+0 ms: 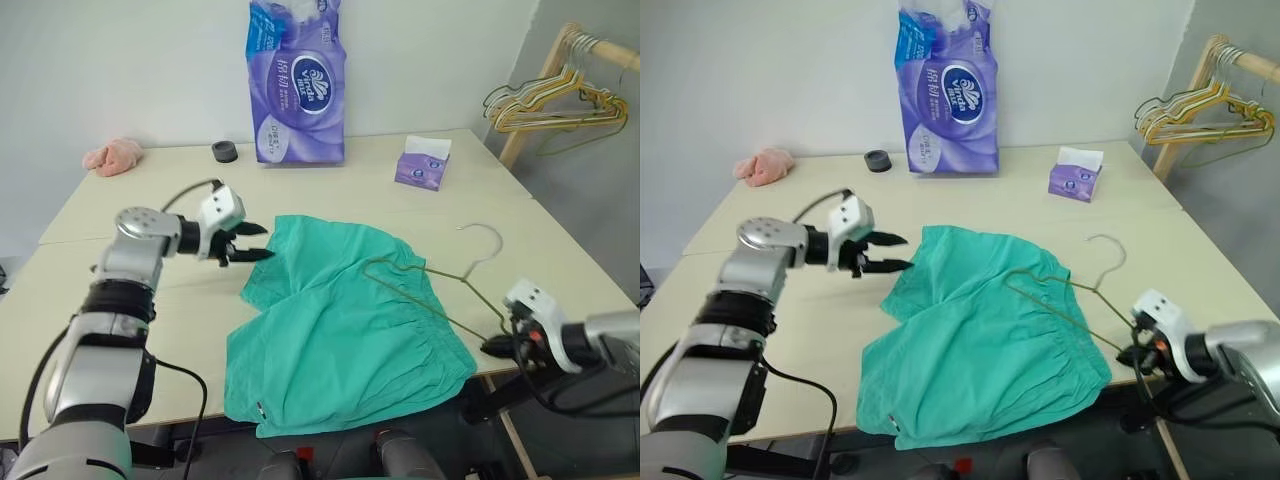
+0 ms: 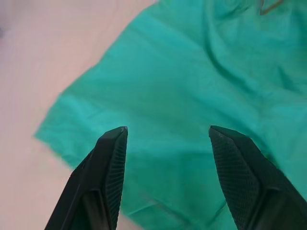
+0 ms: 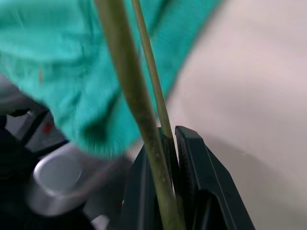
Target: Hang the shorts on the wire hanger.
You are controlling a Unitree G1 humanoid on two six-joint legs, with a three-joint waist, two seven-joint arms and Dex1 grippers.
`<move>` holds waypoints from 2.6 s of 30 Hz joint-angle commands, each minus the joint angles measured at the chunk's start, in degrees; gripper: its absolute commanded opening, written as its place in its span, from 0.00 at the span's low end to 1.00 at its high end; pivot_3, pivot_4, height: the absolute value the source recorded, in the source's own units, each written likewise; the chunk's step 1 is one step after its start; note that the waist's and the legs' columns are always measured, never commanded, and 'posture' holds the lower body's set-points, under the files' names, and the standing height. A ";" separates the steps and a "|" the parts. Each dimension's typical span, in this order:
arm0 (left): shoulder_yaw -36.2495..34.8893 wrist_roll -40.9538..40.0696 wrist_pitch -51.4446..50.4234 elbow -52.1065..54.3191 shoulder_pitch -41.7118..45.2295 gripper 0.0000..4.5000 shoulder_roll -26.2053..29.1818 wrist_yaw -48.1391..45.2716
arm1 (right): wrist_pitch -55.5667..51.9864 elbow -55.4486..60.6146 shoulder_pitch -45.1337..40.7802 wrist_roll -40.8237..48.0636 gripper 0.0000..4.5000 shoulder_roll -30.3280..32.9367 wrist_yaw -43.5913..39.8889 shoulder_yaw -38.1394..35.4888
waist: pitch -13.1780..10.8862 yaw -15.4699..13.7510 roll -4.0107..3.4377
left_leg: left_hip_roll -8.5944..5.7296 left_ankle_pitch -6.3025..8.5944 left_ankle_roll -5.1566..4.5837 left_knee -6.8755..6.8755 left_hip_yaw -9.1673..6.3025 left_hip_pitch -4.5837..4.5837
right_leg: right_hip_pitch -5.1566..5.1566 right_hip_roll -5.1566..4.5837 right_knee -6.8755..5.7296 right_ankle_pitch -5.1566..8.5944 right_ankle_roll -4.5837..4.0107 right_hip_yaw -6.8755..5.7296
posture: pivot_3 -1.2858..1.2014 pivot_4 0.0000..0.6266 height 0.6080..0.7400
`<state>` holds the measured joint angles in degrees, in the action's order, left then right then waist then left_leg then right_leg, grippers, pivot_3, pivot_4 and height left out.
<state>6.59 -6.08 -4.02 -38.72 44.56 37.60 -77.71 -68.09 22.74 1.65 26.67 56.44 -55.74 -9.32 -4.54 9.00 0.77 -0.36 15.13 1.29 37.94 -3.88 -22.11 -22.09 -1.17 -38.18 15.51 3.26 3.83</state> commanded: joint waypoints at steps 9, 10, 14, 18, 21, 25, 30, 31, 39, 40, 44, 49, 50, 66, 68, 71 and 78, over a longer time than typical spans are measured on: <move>-0.42 -6.33 -8.52 11.74 -2.82 0.63 -3.04 -3.76 | -23.83 7.21 3.11 9.57 0.00 -13.01 10.08 -19.76 | -0.02 0.65 -0.03 | 0.02 0.00 0.00 -0.07 0.11 0.11 | 0.02 0.12 0.01 0.06 0.10 0.13 | 0.42 0.13 1.00; -0.33 -6.30 -8.69 11.94 -2.79 0.63 -3.16 -3.74 | -24.27 7.09 3.29 10.10 0.00 -13.08 10.61 -19.92 | -0.03 0.66 -0.04 | 0.01 0.00 0.00 -0.06 0.13 0.11 | 0.02 0.11 0.01 0.06 0.11 0.14 | 0.42 0.13 1.00; 0.24 -6.02 -8.91 12.98 -3.07 0.63 -3.51 -4.00 | -24.41 5.39 4.37 12.83 0.00 -13.52 13.27 -19.95 | -0.03 0.65 -0.03 | 0.01 0.01 -0.01 -0.07 0.18 0.11 | 0.02 0.10 0.05 0.07 0.12 0.17 | 0.42 0.13 1.00; 0.25 -6.12 -9.59 14.10 -3.43 0.63 -3.72 -3.83 | -24.41 4.41 5.28 15.89 0.00 -13.02 15.12 -20.38 | -0.04 0.62 -0.03 | 0.01 0.01 -0.01 -0.07 0.30 0.11 | 0.03 0.10 0.07 0.08 0.12 0.20 | 0.42 0.13 1.00; 0.52 -6.39 -9.86 15.77 -4.48 0.63 -4.17 -3.88 | -24.41 5.36 8.14 18.55 0.00 -12.21 15.91 -19.45 | -0.04 0.56 -0.03 | 0.02 0.02 -0.02 -0.08 0.41 0.11 | 0.03 0.11 0.07 0.08 0.13 0.20 | 0.42 0.13 1.00; 0.59 -7.35 -10.90 18.39 -5.59 0.63 -4.25 -4.86 | -24.41 4.26 9.27 22.64 0.00 -11.91 18.11 -19.81 | -0.04 0.55 -0.02 | 0.02 0.03 -0.05 -0.07 0.52 0.12 | 0.03 0.11 0.09 0.08 0.13 0.27 | 0.43 0.13 1.00; 0.89 -7.42 -10.95 19.42 -6.34 0.63 -4.01 -4.54 | -24.41 1.76 10.38 28.66 0.00 -10.38 21.69 -21.72 | -0.06 0.53 -0.01 | 0.02 0.03 -0.05 -0.08 0.63 0.11 | 0.03 0.11 0.14 0.09 0.14 0.28 | 0.42 0.14 1.00; 0.92 -7.37 -10.96 19.45 -6.39 0.63 -4.08 -4.39 | -24.41 1.42 10.41 29.97 0.00 -10.31 22.56 -21.88 | -0.06 0.53 -0.01 | 0.02 0.04 -0.05 -0.08 0.65 0.11 | 0.03 0.11 0.14 0.09 0.14 0.28 | 0.42 0.14 1.00; 1.45 -7.30 -11.08 19.71 -6.54 0.63 -4.23 -3.89 | -24.41 -1.96 10.57 40.72 0.00 -8.97 31.04 -23.11 | -0.12 0.51 0.01 | 0.02 0.04 -0.06 -0.08 0.70 0.11 | 0.03 0.12 0.17 0.09 0.14 0.31 | 0.42 0.14 1.00; 1.56 -7.25 -10.98 19.65 -6.56 0.63 -4.25 -3.82 | -24.41 -2.39 10.71 41.86 0.00 -8.94 32.19 -23.14 | -0.14 0.50 0.02 | 0.02 0.04 -0.06 -0.08 0.70 0.10 | 0.03 0.12 0.17 0.09 0.14 0.32 | 0.42 0.14 1.00; 1.88 -7.15 -10.67 19.76 -6.78 0.63 -4.24 -3.63 | -24.41 -4.32 11.18 45.44 0.00 -8.63 37.07 -23.03 | -0.27 0.50 0.10 | 0.02 0.04 -0.06 -0.08 0.72 0.10 | 0.03 0.13 0.19 0.09 0.14 0.33 | 0.42 0.15 1.00; 1.96 -7.08 -10.31 19.77 -7.08 0.63 -4.25 -3.36 | -24.41 -5.23 11.54 47.90 0.00 -7.40 40.90 -22.88 | -0.43 0.46 0.15 | 0.02 0.04 -0.07 -0.08 0.76 0.10 | 0.03 0.13 0.21 0.09 0.14 0.36 | 0.42 0.15 1.00; 1.96 -7.07 -10.27 19.93 -7.27 0.63 -4.29 -3.21 | -24.41 -5.04 11.23 47.97 0.00 -7.34 41.50 -22.49 | -0.45 0.46 0.17 | 0.03 0.05 -0.07 -0.08 0.76 0.10 | 0.03 0.14 0.21 0.09 0.14 0.36 | 0.43 0.15 1.00; 1.74 -6.88 -10.10 19.64 -6.98 0.63 -4.73 -1.68 | -24.41 -7.75 0.95 51.47 0.00 -9.10 43.26 -12.45 | -1.17 0.37 0.31 | 0.05 0.05 -0.08 -0.08 0.78 0.08 | 0.02 0.13 0.23 0.09 0.15 0.38 | 0.43 0.15 1.00; 1.29 -6.94 -10.14 19.19 -6.80 0.63 -4.68 -1.09 | -24.41 -9.58 -2.76 50.74 0.00 -10.65 44.09 -11.44 | -1.23 0.53 0.36 | 0.06 0.05 -0.08 -0.08 0.79 0.10 | 0.02 0.14 0.22 0.09 0.15 0.39 | 0.43 0.15 1.00; 0.74 -7.11 -10.16 18.37 -6.32 0.63 -4.73 -0.20 | -24.41 -12.00 -6.38 50.53 0.00 -12.52 45.77 -10.92 | -1.34 0.49 0.30 | 0.06 0.05 -0.08 -0.08 0.78 0.08 | 0.00 0.15 0.21 0.08 0.15 0.40 | 0.43 0.15 1.00; -1.10 -7.68 -9.94 14.95 -3.66 0.63 -4.70 1.94 | -24.41 -15.40 -13.16 51.33 0.00 -16.54 48.81 -7.23 | -1.37 0.50 0.30 | 0.09 0.05 -0.08 -0.06 0.76 -0.04 | -0.10 0.13 0.20 0.08 0.15 0.38 | 0.43 0.14 1.00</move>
<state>7.15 -12.88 -14.57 -23.35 39.15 32.48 -76.57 -92.07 7.52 -10.03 76.36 40.64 -7.35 -16.54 -5.91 9.50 1.08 -0.28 15.18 1.21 37.88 -3.12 -22.16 -22.19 -1.04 -37.98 15.59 3.41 4.22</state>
